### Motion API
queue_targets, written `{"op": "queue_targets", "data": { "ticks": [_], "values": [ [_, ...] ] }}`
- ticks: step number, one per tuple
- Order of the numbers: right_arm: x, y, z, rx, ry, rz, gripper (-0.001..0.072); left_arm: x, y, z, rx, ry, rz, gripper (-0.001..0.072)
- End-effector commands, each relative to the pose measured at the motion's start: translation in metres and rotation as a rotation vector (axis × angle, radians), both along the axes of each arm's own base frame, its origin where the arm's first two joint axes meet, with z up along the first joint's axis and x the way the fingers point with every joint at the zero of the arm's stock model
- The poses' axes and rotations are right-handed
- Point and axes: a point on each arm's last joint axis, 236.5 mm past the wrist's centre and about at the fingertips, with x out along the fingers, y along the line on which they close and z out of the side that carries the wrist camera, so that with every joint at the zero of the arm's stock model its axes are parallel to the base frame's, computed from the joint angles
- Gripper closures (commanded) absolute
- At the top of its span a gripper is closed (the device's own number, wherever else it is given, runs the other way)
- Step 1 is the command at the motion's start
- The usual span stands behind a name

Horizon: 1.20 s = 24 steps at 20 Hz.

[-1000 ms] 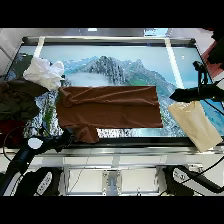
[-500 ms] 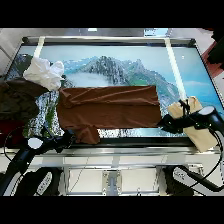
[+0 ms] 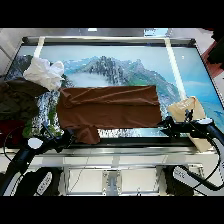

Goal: Fold the shirts.

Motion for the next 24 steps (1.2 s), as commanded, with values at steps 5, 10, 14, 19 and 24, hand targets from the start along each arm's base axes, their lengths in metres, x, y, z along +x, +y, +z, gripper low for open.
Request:
{"op": "queue_targets", "data": {
  "ticks": [5, 10, 14, 19, 24],
  "values": [
    [0.017, -0.021, -0.006, -0.050, -0.017, -0.139, 0.0406, 0.001, 0.001, 0.000, 0.003, -0.003, 0.002, 0.0693],
    [0.018, -0.022, -0.009, -0.053, -0.014, -0.139, 0.0612, 0.005, 0.003, 0.001, 0.012, -0.020, 0.006, 0.0693],
    [0.015, 0.007, 0.013, 0.030, -0.107, 0.025, 0.0682, 0.016, 0.002, 0.014, 0.026, -0.072, -0.034, 0.0693],
    [0.009, 0.003, 0.050, -0.004, -0.200, 0.049, 0.0682, 0.039, 0.015, 0.065, 0.179, -0.171, -0.247, 0.0693],
    [-0.002, -0.021, 0.092, -0.041, -0.307, -0.009, 0.0682, 0.027, 0.012, 0.096, 0.196, -0.146, -0.356, 0.0693]
  ]
}}
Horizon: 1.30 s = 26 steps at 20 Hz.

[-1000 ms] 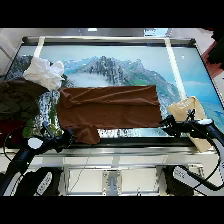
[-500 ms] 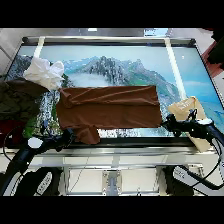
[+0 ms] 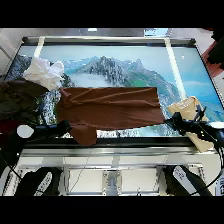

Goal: Fold the shirts.

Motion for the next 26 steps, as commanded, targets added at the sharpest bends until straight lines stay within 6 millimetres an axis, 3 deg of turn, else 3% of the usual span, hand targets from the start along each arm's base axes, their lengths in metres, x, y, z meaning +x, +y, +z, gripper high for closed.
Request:
{"op": "queue_targets", "data": {
  "ticks": [1, 5, 8, 11, 13, 15, 17, 19, 21, 26],
  "values": [
    [-0.011, -0.006, 0.026, -0.032, -0.074, 0.012, 0.0682, -0.004, -0.003, 0.028, 0.013, -0.020, -0.071, 0.0693],
    [-0.004, -0.008, 0.038, -0.044, -0.119, 0.002, 0.0683, 0.025, -0.005, 0.096, 0.018, -0.241, -0.079, 0.0695],
    [0.018, -0.028, 0.072, -0.122, -0.209, -0.023, 0.0684, 0.059, 0.004, 0.131, 0.046, -0.390, -0.035, 0.0696],
    [0.049, -0.051, 0.118, -0.228, -0.329, -0.075, 0.0685, 0.084, 0.006, 0.111, 0.073, -0.354, -0.072, 0.0696],
    [0.074, -0.046, 0.135, -0.265, -0.385, -0.049, 0.0685, 0.120, 0.007, 0.104, 0.082, -0.383, -0.055, 0.0696],
    [0.096, -0.027, 0.120, -0.257, -0.338, 0.021, 0.0685, 0.153, 0.004, 0.105, 0.099, -0.420, -0.052, 0.0696],
    [0.111, -0.011, 0.080, -0.269, -0.226, 0.092, 0.0685, 0.183, -0.004, 0.100, 0.130, -0.430, -0.081, 0.0696],
    [0.126, -0.003, 0.043, -0.299, -0.142, 0.118, 0.0685, 0.203, -0.010, 0.082, 0.149, -0.402, -0.103, 0.0696],
    [0.146, -0.005, 0.020, -0.328, -0.115, 0.102, 0.0685, 0.214, -0.012, 0.052, 0.150, -0.338, -0.113, 0.0696],
    [0.189, -0.026, -0.005, -0.378, -0.121, 0.063, 0.0685, 0.218, -0.002, -0.008, 0.211, -0.231, -0.141, 0.0696]
  ]
}}
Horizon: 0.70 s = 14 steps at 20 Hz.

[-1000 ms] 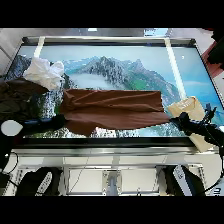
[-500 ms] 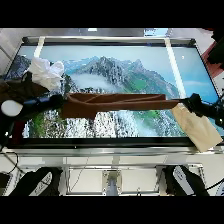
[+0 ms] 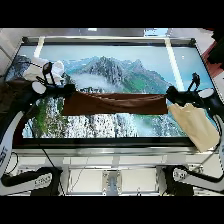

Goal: Fold the shirts.

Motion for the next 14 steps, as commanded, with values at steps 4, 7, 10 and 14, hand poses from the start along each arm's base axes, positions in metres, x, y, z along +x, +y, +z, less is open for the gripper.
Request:
{"op": "queue_targets", "data": {
  "ticks": [4, 7, 10, 14],
  "values": [
    [0.034, -0.016, -0.046, -0.057, 0.044, -0.015, 0.0685, 0.008, 0.009, -0.062, 0.059, 0.093, 0.004, 0.0696],
    [0.031, -0.016, -0.068, -0.052, 0.087, -0.013, 0.0685, 0.000, 0.008, -0.082, 0.059, 0.150, -0.005, 0.0696],
    [0.029, -0.015, -0.080, -0.048, 0.111, -0.007, 0.0683, -0.002, 0.007, -0.086, 0.059, 0.163, -0.007, 0.0694],
    [0.027, -0.005, -0.072, -0.028, 0.116, 0.062, 0.0406, -0.005, -0.001, -0.084, 0.007, 0.189, 0.012, 0.0126]
  ]
}}
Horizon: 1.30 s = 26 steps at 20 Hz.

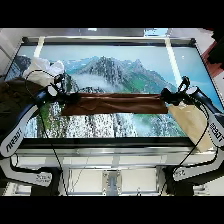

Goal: Fold the shirts.

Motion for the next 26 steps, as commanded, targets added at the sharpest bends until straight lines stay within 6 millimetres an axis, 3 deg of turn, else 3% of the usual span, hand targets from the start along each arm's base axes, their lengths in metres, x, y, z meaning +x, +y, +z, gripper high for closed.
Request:
{"op": "queue_targets", "data": {
  "ticks": [1, 4, 7, 8, 9, 11, 12, 13, 15, 17, 21, 26],
  "values": [
    [0.001, 0.009, 0.011, 0.028, 0.011, 0.063, 0.0380, -0.003, -0.008, 0.002, -0.042, 0.030, 0.009, 0.0131],
    [0.010, 0.003, 0.049, 0.012, -0.027, 0.149, 0.0380, 0.009, -0.012, 0.030, -0.059, -0.012, -0.002, 0.0131],
    [0.016, -0.026, 0.075, -0.045, -0.055, 0.169, 0.0366, 0.032, -0.011, 0.085, -0.065, -0.162, 0.010, 0.0131],
    [0.016, -0.036, 0.075, -0.047, -0.058, 0.141, 0.0341, 0.038, -0.011, 0.105, -0.072, -0.213, 0.019, 0.0131],
    [0.012, -0.044, 0.071, -0.041, -0.039, 0.129, 0.0272, 0.044, -0.012, 0.125, -0.089, -0.269, 0.034, 0.0131],
    [-0.003, -0.047, 0.050, 0.022, 0.042, 0.135, 0.0260, 0.052, -0.012, 0.160, -0.119, -0.367, 0.059, 0.0131],
    [-0.011, -0.046, 0.037, 0.058, 0.083, 0.145, 0.0203, 0.055, -0.013, 0.172, -0.126, -0.412, 0.052, 0.0131],
    [-0.016, -0.044, 0.028, 0.088, 0.107, 0.163, 0.0155, 0.056, -0.016, 0.180, -0.125, -0.447, 0.027, 0.0131],
    [-0.017, -0.035, 0.014, 0.150, 0.119, 0.189, 0.0147, 0.057, -0.026, 0.188, -0.121, -0.494, -0.035, 0.0131],
    [-0.014, -0.030, 0.003, 0.174, 0.111, 0.207, 0.0054, 0.054, -0.042, 0.190, -0.104, -0.521, -0.102, 0.0131],
    [-0.019, -0.016, -0.017, 0.248, 0.145, 0.235, 0.0055, 0.047, -0.076, 0.193, -0.074, -0.563, -0.213, 0.0131],
    [-0.040, 0.016, -0.023, 0.314, 0.205, 0.369, 0.0064, 0.052, -0.091, 0.205, -0.073, -0.625, -0.207, 0.0132]
  ]
}}
